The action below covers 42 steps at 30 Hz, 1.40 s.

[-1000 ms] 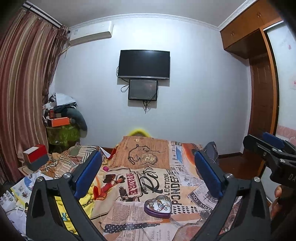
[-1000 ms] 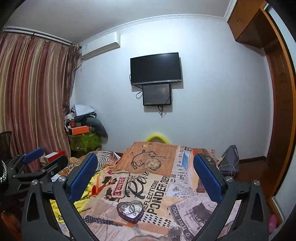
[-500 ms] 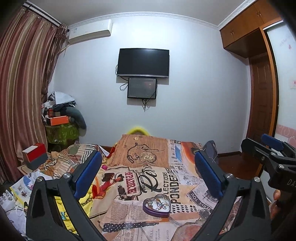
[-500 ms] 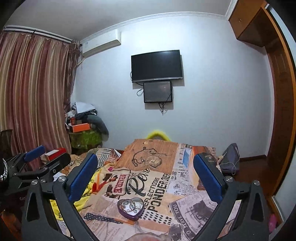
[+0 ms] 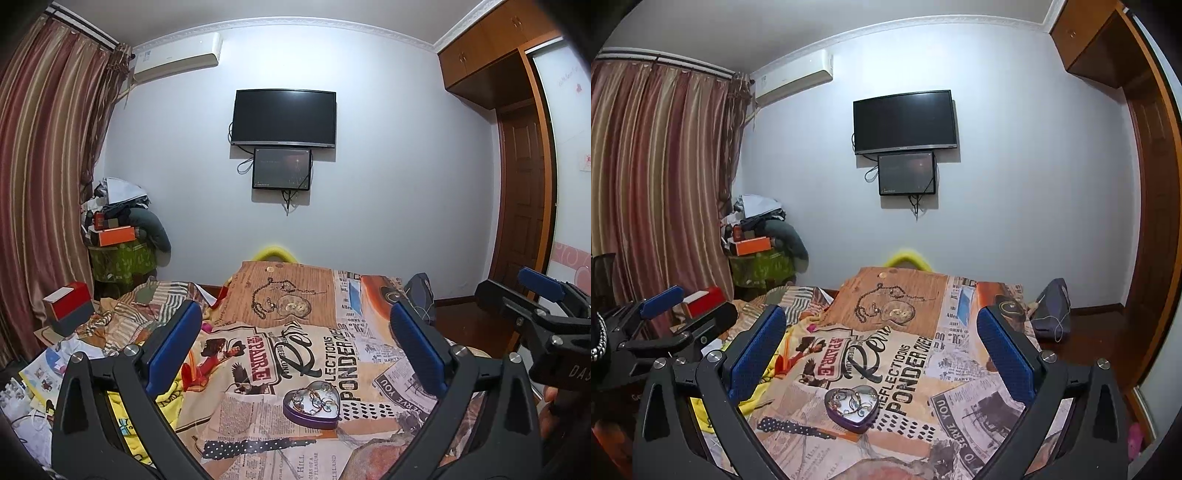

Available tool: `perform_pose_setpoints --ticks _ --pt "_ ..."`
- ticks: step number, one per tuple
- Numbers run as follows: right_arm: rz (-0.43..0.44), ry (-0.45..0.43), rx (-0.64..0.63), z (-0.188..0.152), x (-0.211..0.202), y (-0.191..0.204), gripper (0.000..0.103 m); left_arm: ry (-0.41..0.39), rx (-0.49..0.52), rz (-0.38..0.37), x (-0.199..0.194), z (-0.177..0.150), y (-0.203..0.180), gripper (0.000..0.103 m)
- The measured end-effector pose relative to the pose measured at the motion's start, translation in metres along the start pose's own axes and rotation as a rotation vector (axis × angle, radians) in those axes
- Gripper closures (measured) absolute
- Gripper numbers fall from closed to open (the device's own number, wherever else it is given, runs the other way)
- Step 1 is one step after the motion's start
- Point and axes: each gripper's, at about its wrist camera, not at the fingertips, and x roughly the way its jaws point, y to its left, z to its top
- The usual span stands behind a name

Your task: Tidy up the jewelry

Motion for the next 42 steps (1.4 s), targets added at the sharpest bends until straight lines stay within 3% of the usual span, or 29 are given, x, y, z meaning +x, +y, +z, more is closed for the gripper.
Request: perform_pose_setpoints --ticks 21,42 --pt "0.006 0.035 0.018 -0.0036 0.0056 -0.006 0.0 0.016 0.008 0.006 0.0045 -0.003 -0.0035 0.001" --pt "-0.005 0.042 0.019 -0.0054 0.0044 -0.0091 0.0 0.038 0.011 -0.037 0.006 -0.0037 -0.0051 0.001"
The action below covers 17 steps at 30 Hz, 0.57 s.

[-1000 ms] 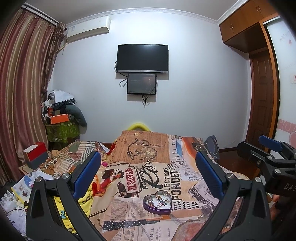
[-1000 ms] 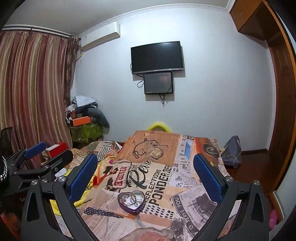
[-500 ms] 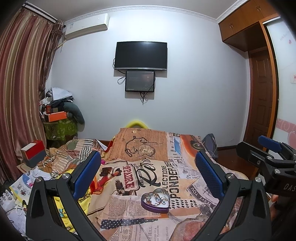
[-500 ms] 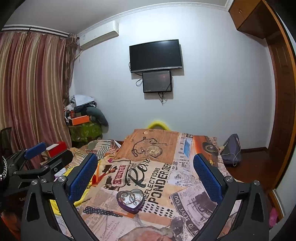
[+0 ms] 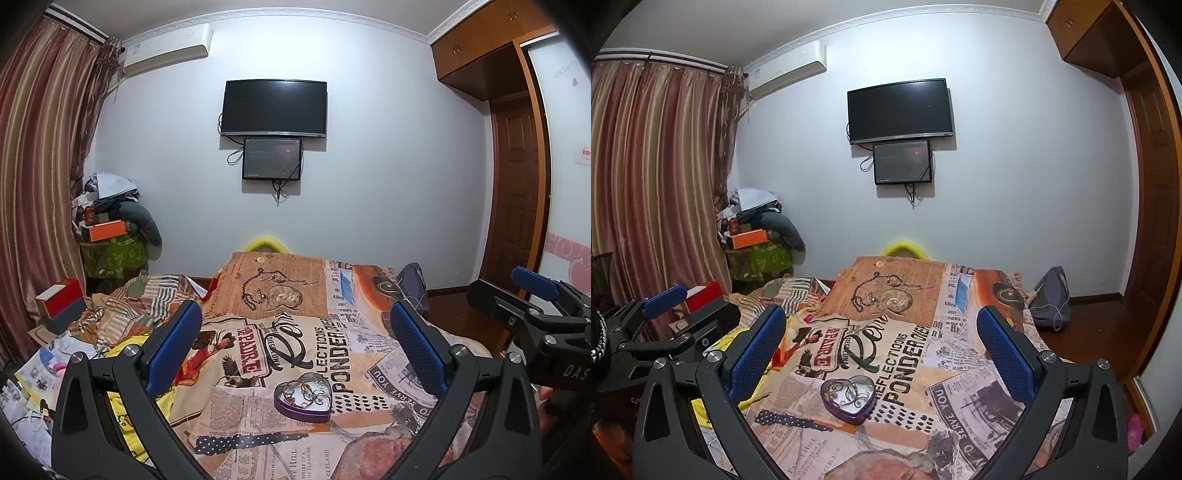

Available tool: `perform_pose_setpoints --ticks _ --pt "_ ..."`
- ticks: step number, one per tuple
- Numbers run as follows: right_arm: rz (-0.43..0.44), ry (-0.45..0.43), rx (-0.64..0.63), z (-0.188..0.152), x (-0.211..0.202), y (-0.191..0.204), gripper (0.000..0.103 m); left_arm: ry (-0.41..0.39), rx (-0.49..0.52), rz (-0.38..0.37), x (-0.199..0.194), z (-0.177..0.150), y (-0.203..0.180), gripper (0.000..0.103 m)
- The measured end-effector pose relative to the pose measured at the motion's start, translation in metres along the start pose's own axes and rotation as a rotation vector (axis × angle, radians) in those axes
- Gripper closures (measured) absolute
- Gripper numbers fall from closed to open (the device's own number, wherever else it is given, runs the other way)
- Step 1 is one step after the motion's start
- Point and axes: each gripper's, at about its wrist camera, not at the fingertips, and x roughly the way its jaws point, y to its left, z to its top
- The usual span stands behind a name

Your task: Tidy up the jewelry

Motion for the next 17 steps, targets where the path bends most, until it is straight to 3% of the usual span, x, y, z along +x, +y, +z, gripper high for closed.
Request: perform_pose_setpoints --ticks 17 --pt "-0.002 0.004 0.0 -0.0007 0.0005 0.0007 0.0 -0.015 0.001 0.008 -0.0036 -0.0007 -0.0017 0.001"
